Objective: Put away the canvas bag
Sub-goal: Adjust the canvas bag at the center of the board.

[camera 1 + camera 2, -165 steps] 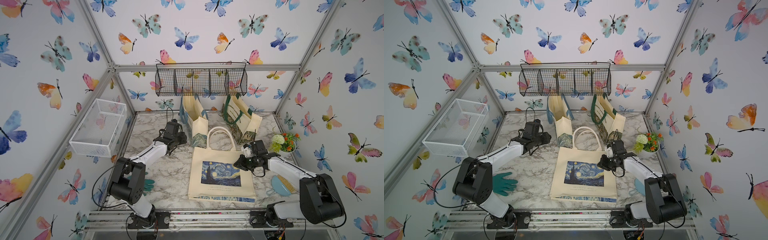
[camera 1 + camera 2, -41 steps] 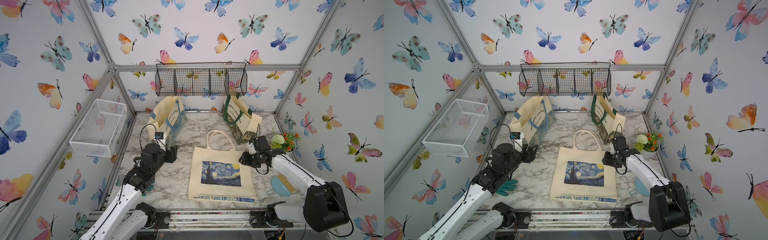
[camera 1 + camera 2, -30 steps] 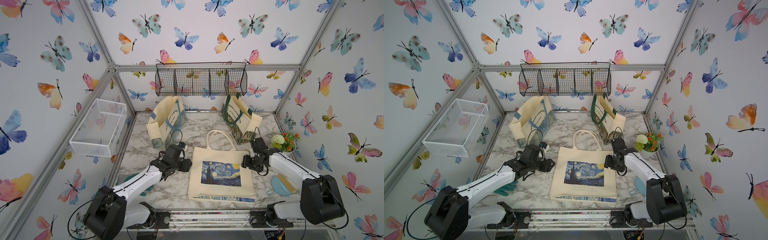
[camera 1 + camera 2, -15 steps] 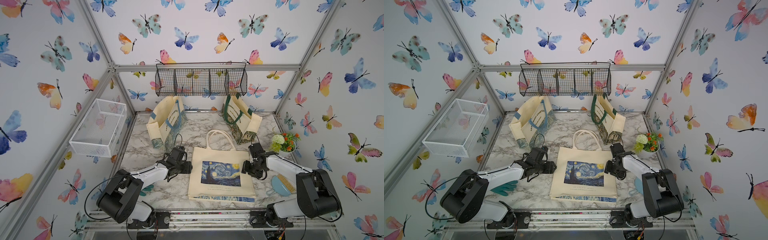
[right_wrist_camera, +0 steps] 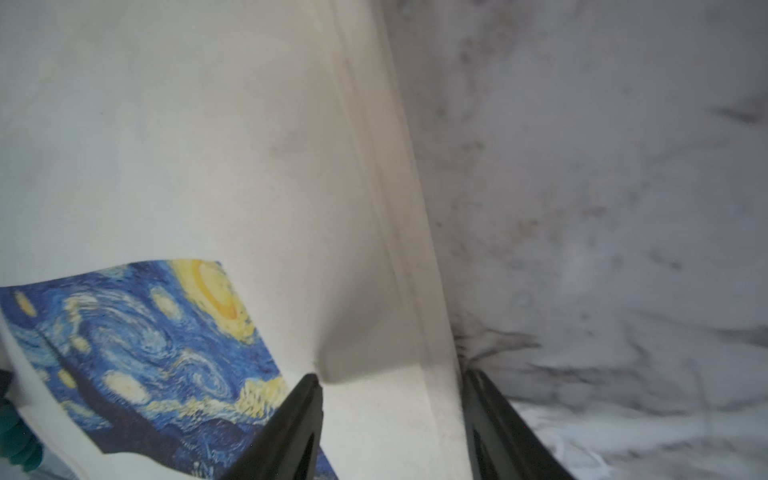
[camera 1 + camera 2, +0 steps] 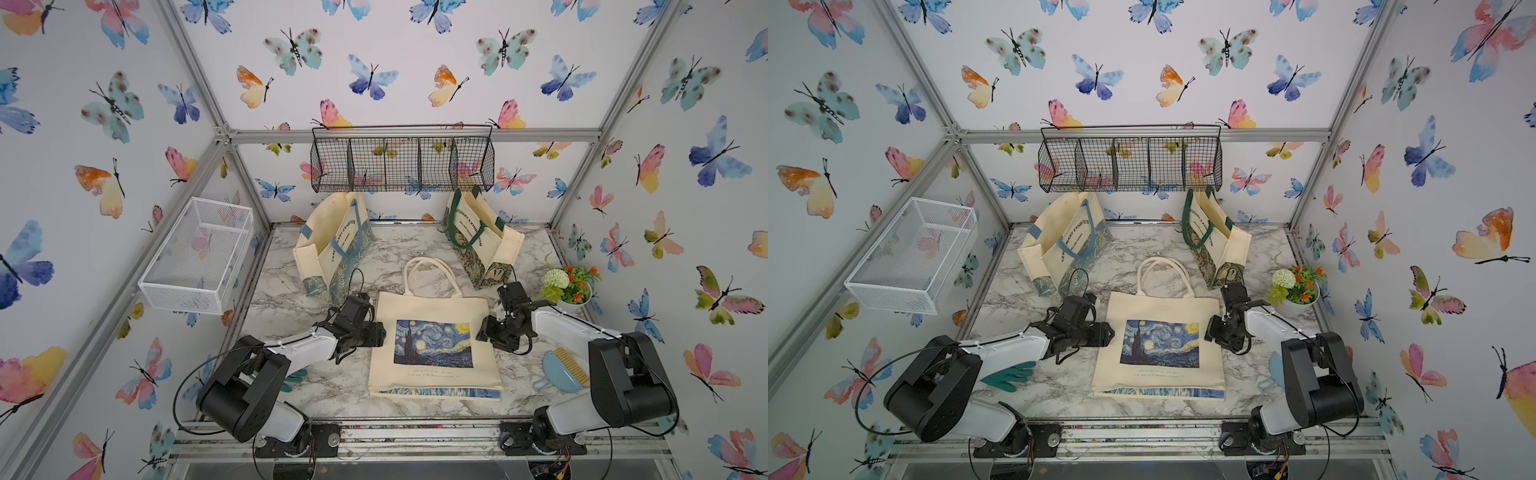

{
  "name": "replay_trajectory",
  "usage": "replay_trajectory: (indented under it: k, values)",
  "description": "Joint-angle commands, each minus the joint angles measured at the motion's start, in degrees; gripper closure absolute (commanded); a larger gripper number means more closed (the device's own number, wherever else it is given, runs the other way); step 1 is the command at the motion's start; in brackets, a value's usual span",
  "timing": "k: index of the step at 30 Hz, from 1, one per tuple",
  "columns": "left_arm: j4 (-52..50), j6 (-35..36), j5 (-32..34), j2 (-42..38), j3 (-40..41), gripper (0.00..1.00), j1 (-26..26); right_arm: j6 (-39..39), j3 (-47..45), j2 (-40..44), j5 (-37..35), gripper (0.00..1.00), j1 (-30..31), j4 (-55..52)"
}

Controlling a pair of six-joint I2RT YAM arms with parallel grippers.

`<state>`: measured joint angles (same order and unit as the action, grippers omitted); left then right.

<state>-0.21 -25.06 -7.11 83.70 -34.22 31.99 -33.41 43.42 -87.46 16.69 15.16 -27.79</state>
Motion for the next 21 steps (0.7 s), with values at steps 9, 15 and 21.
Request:
replay_trajectory:
  k: [9, 15, 21]
  values:
    - [0.26, 2.54, -2.23, 4.62, -3.75, 0.34, -7.84, -1.04, 4.40, -8.85, 8.72, 0.43, 0.97, 3.98]
    - [-1.35, 4.76, -3.73, 6.99, -7.39, 0.35, -12.18, 0.09, 11.43, -13.56, 8.60, 0.42, 0.97, 1.69]
    - [0.20, 4.15, -4.66, 5.32, -6.16, 0.36, -12.29, 1.91, 18.79, -16.45, 6.70, 0.42, 0.93, -2.34]
